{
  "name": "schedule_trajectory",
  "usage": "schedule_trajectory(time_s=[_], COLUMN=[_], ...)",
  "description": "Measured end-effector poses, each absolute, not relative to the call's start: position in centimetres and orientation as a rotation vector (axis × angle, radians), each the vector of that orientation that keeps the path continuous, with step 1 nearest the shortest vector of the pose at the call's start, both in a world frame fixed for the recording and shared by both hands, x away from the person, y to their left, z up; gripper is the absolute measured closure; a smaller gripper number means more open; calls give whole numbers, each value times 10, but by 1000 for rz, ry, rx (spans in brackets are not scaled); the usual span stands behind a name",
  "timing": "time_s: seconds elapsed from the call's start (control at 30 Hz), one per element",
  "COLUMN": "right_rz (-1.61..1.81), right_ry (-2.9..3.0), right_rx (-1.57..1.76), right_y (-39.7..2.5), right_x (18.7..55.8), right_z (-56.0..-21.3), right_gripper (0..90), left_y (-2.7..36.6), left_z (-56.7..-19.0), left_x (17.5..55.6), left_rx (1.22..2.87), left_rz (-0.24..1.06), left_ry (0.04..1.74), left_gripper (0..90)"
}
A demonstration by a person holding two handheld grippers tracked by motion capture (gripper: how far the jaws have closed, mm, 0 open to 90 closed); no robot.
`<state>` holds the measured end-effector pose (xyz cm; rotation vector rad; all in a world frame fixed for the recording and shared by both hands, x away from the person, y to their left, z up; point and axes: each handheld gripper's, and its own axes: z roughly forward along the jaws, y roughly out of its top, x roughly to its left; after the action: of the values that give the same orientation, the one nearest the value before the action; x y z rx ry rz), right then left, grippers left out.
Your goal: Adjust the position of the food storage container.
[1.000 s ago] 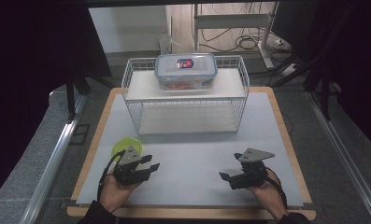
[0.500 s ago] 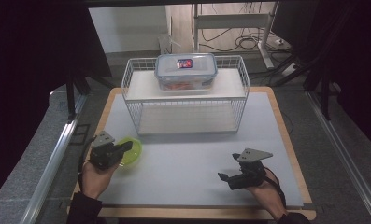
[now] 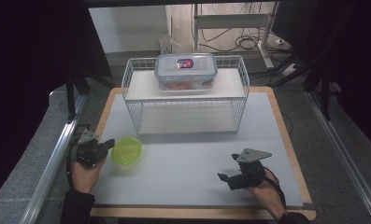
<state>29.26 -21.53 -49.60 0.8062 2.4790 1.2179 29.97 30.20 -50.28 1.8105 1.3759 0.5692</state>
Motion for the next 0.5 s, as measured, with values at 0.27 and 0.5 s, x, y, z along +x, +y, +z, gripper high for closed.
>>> schedule_trajectory(time_s=[0.27,0.5], right_rz=[1206,1199], right_ry=[2496,2504], right_rx=[795,789], right_y=[-215,-214], right_x=[293,293], right_z=[-497,-498], right_gripper=[93,94], left_y=[302,293], left_z=[-511,-513], left_x=[302,305], left_rx=[1829,1852], left_rz=[551,526], left_ry=[1406,1385], left_gripper=[900,900])
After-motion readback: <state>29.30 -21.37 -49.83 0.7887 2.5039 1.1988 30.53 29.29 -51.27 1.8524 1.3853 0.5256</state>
